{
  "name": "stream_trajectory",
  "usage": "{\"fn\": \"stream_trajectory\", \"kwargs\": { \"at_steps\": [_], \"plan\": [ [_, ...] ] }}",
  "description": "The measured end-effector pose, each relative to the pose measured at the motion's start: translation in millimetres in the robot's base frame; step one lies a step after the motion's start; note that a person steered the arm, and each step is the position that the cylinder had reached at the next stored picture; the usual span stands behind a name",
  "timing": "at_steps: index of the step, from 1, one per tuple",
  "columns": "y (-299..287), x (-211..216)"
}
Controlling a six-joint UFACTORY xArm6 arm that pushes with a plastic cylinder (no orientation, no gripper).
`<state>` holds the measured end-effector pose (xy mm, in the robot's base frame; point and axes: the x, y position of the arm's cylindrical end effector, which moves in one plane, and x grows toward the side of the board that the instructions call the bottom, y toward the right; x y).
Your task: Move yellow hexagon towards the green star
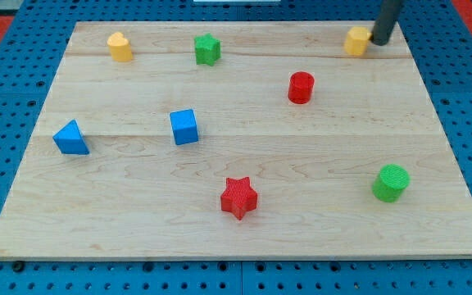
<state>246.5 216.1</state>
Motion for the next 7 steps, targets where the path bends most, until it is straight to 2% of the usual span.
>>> {"fn": "stream_trajectory", "kwargs": {
  "at_steps": [2,3,4,5,6,7],
  "plan": [
    [-78,14],
    [-51,5],
    [-57,-10],
    [-111,-11],
    [-139,3],
    [-140,23]
  ]
}}
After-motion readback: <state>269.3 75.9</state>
